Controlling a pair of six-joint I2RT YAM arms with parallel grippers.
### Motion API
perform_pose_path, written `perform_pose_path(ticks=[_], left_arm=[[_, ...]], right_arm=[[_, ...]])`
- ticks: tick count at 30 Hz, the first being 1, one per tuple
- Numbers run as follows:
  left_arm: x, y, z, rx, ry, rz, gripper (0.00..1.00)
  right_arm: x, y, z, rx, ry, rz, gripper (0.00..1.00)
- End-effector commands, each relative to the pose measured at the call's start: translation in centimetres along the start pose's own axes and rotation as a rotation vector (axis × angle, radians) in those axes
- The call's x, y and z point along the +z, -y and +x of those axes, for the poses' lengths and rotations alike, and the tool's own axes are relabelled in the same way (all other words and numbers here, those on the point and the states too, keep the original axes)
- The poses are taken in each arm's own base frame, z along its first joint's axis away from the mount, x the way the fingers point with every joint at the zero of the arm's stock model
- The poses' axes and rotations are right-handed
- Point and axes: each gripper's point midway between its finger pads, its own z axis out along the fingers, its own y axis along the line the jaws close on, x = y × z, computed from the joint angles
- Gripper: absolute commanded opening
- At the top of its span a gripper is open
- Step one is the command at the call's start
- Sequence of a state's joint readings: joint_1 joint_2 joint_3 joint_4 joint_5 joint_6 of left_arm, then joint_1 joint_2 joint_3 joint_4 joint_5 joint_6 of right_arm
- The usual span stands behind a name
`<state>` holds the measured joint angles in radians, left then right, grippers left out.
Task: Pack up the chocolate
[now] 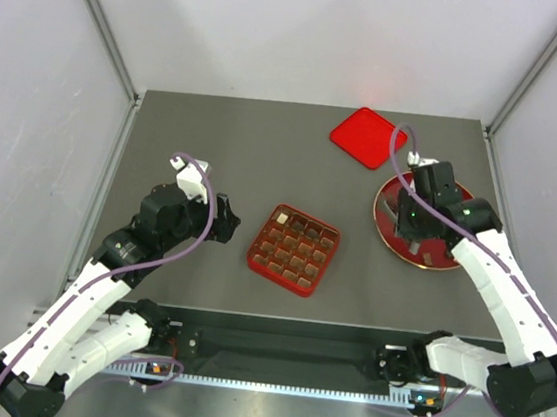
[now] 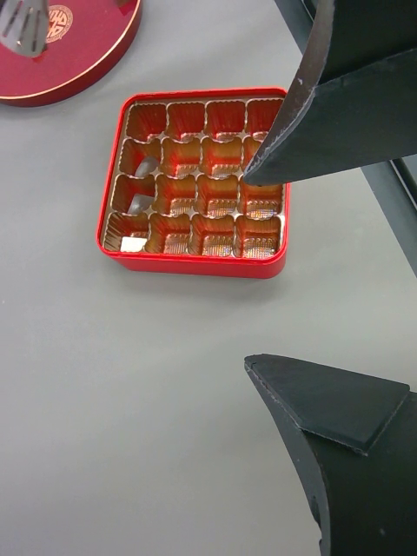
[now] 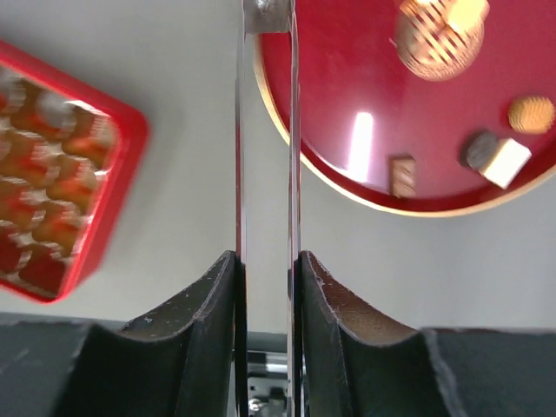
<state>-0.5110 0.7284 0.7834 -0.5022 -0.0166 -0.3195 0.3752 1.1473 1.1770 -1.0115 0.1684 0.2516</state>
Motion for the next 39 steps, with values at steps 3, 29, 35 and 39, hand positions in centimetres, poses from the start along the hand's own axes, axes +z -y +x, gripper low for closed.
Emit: perform_pose_path(ticks=[3, 29, 35, 39], left_arm=[[-0.3, 0.2, -0.7, 0.0, 0.03, 0.009, 0.83], [-0.3, 0.4, -0.6, -0.002, 0.028, 0.017, 0.84], [-0.3, 0.4, -0.6, -0.003, 0.029, 0.019, 0.84], [-0.3, 0.4, -0.6, -0.005, 0.028, 0.017, 0.84]], right_arm=[[-3.0, -4.2, -2.2, -0.037, 0.089, -0.118, 0.24], [-4.4, -10.9, 4.1, -0.221, -0.057, -0.222, 0.27], [-4.7, -10.9, 4.1, -0.219, -0.047, -0.218, 0.28], [-4.7, -10.6, 4.1, -0.218, -0.042, -0.203, 0.37]])
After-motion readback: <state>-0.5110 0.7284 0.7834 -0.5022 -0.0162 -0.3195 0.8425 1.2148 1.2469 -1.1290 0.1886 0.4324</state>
